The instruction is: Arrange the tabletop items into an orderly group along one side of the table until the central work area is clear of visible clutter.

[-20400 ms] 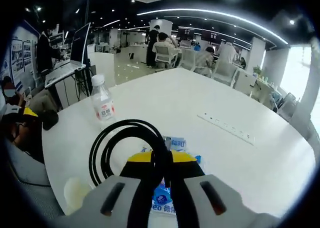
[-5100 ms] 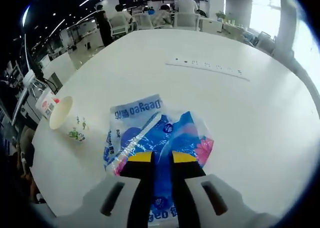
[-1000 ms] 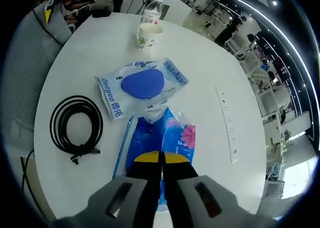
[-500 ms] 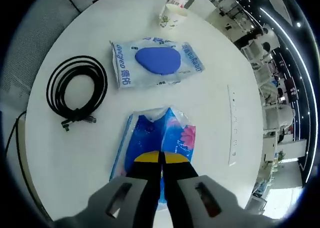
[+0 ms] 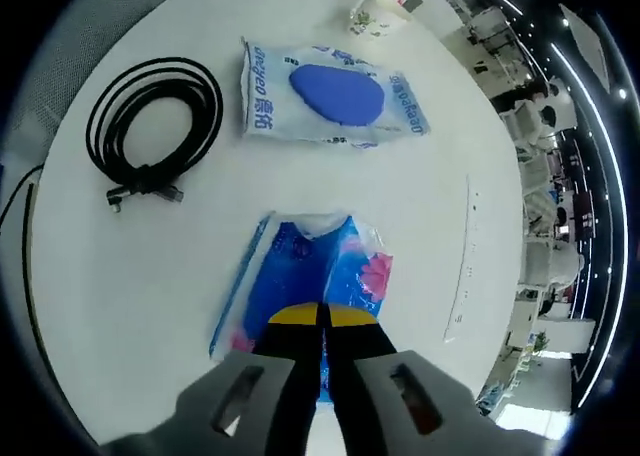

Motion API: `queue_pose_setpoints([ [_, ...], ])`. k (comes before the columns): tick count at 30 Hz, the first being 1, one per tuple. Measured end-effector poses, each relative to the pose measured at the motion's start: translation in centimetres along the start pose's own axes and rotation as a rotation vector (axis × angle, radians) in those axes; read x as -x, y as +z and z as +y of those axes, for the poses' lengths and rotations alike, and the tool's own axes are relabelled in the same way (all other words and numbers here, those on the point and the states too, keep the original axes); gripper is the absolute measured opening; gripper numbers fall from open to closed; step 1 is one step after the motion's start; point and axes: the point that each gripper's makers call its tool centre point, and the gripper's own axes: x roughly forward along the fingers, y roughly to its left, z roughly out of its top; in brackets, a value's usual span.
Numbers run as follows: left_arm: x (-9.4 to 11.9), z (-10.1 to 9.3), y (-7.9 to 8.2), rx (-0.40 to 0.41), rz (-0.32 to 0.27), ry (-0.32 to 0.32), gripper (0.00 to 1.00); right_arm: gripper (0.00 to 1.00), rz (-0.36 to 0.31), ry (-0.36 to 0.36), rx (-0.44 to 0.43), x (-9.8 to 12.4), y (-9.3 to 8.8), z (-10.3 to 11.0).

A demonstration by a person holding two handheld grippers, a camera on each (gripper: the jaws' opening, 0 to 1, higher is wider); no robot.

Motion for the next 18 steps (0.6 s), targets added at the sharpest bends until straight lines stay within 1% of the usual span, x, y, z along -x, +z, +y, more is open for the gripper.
queue_pose_setpoints([
  [2,0.00,0.02,-0.04,0.002,0.003,0.001,0.93,0.00,-0.001,0.009,0.010,-0.18,-0.07,0.28],
  [6,-0.03,-0.01,-0.14,0.003,0.009,-0.001,0.92,0.00,0.001,-0.004,0.077,-0.42,-0.07,0.17],
  [8,-0.05,-0.03,-0.24,0.004,0.014,-0.004,0.92,0.00,0.003,-0.007,0.165,-0.52,0.15,0.12],
  [9,-0.06,-0.03,-0.28,0.004,0.016,-0.004,0.92,0.00,-0.001,-0.009,0.147,-0.59,0.18,0.19],
  [14,-0.10,-0.01,-0.46,0.006,0.025,-0.006,0.91,0.00,-0.004,-0.008,0.149,-0.90,0.38,0.02],
  [18,-0.13,-0.01,-0.56,0.007,0.030,-0.008,0.91,0.00,-0.004,-0.010,0.127,-0.66,0.83,0.09],
])
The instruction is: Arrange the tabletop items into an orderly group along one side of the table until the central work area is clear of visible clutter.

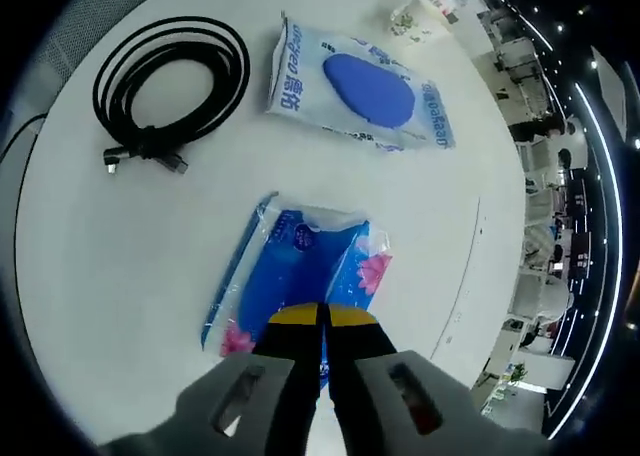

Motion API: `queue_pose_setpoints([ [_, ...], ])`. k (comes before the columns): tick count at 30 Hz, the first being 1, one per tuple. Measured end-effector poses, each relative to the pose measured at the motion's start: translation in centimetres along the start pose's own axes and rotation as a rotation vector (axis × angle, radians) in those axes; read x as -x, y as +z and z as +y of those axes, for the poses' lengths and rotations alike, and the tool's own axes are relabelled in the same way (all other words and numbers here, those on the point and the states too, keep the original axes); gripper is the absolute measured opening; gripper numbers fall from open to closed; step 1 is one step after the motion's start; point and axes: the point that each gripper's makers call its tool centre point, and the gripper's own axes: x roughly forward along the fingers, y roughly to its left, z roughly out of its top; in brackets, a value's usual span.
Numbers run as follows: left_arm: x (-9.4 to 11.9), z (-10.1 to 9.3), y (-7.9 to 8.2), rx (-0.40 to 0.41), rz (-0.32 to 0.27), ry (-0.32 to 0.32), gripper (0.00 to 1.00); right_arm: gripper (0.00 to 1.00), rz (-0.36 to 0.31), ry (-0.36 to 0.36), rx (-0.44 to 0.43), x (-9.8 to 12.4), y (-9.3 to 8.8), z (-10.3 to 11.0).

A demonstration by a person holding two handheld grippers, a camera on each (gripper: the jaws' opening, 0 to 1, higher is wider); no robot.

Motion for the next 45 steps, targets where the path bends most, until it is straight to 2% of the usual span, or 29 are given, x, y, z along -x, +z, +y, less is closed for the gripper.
queue_pose_setpoints([
  [6,0.0,-0.1,0.0,-0.001,0.002,-0.005,0.91,0.00,-0.004,0.021,-0.032,0.2,0.5,0.8],
  [14,-0.1,-0.1,0.0,-0.006,0.001,-0.006,0.91,0.00,-0.002,0.025,-0.091,-0.5,-0.7,0.7],
  [16,-0.1,-0.1,0.0,-0.007,0.001,-0.005,0.91,0.00,0.008,0.038,-0.127,-0.6,-1.0,0.9],
  [17,-0.1,-0.1,0.0,-0.008,0.001,-0.005,0.91,0.00,0.007,0.045,-0.179,-0.8,-1.2,1.0],
  [25,-0.1,0.1,0.2,-0.007,-0.008,0.004,0.91,0.00,0.013,0.019,-0.269,-0.8,-1.7,0.3],
  [33,-0.1,0.1,0.4,-0.013,-0.019,0.004,0.91,0.15,-0.004,-0.036,-0.359,0.2,-1.2,-0.4],
  [45,0.1,-0.4,1.0,-0.033,-0.050,-0.013,0.94,0.34,-0.040,-0.124,-0.562,2.6,-0.1,-0.3],
])
